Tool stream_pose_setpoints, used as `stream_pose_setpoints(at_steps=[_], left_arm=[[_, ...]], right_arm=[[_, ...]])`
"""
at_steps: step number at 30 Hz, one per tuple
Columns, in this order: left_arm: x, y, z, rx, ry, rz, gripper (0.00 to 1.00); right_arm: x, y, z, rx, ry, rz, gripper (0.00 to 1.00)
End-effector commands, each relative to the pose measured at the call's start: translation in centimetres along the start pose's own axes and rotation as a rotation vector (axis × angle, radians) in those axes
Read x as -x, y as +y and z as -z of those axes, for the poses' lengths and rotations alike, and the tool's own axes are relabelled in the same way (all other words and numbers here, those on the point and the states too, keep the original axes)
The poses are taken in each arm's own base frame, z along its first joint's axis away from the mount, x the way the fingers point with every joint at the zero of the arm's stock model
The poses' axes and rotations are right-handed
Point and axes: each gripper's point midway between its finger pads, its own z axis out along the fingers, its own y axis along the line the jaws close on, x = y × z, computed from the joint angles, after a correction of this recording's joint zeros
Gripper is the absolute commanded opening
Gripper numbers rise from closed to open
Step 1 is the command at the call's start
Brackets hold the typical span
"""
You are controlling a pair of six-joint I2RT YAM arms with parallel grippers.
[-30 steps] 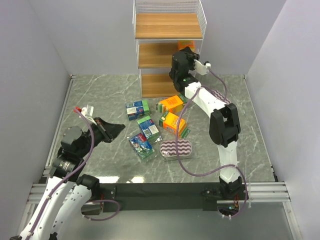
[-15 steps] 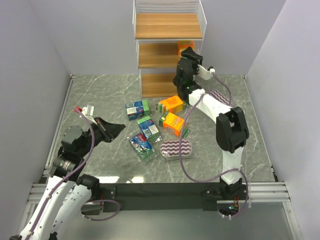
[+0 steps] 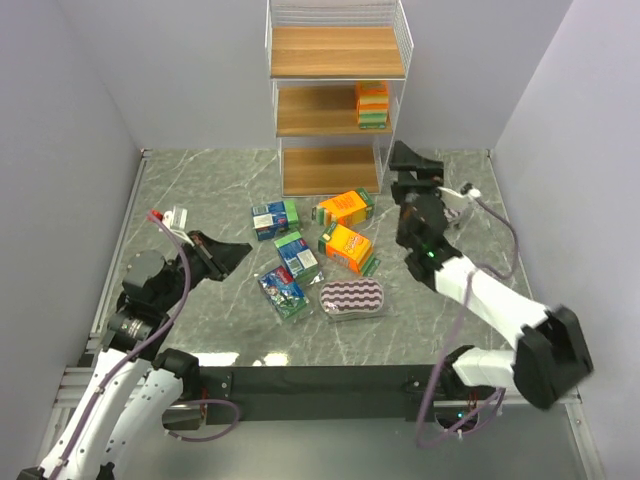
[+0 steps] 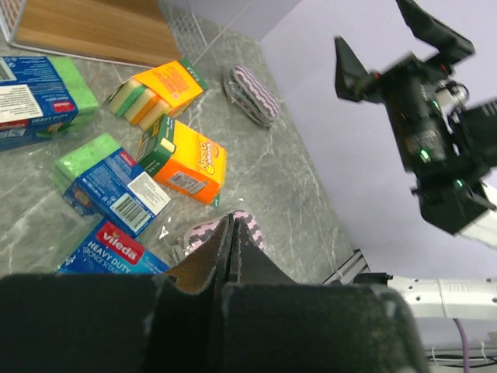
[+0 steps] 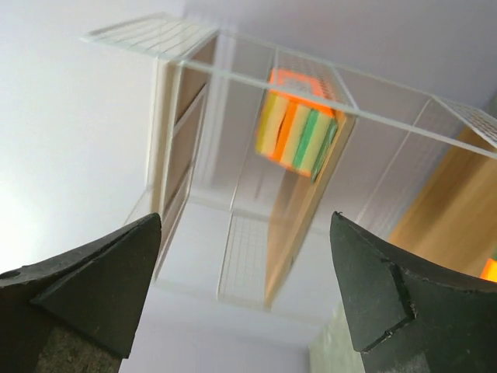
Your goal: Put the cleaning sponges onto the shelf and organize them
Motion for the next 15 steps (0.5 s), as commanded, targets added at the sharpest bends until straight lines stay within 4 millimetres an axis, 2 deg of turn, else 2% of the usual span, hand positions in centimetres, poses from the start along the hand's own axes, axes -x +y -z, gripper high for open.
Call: stream_pose_setpoints(at_steps=[1, 2, 3, 5, 6, 9, 10, 12, 15], left_arm=[[0.3, -0.8, -0.8, -0.061, -0.012, -0.020, 0.01], [0.1, -0.5, -1.1, -0.054, -0.005, -0.015, 0.01], [0.0, -0.4, -1.2, -0.055, 0.000, -0.011, 0.01], [-0.2, -0.3, -1.6, -0.066, 0.009, -0.005, 0.01], [-0.3, -0.3, -1.7, -0.067, 0.010, 0.001, 0.01], [-0.8, 0.1, -2.1, -0.071, 0.018, 0.017, 0.01], [-0.8, 0.1, -2.2, -0.072, 0.019, 0.019, 0.02], [-1.1, 0.3, -2.4, -0.071, 0.029, 0.029, 0.02], [-1.3, 0.6, -2.6, -0.065, 0.033, 0.041, 0.02]], right_arm=[[-0.4, -1.5, 3.4, 0.000, 0.162, 0.152, 0.96], [-0.7, -2.3, 4.0, -0.001, 0.204, 0.220, 0.96], [-1.8, -4.6, 5.1, -0.055, 0.296, 0.300, 0.96], [-2.4, -5.8, 6.5, -0.058, 0.386, 0.396, 0.97], [-3.4, -7.0, 7.5, -0.069, 0.464, 0.426, 0.97], [-4.6, -10.4, 9.4, -0.109, 0.599, 0.529, 0.97], [-5.3, -11.9, 10.3, -0.142, 0.666, 0.563, 0.94], [-5.4, -14.5, 11.1, -0.238, 0.712, 0.610, 0.92], [-6.0, -17.1, 12.5, -0.313, 0.795, 0.631, 0.87]])
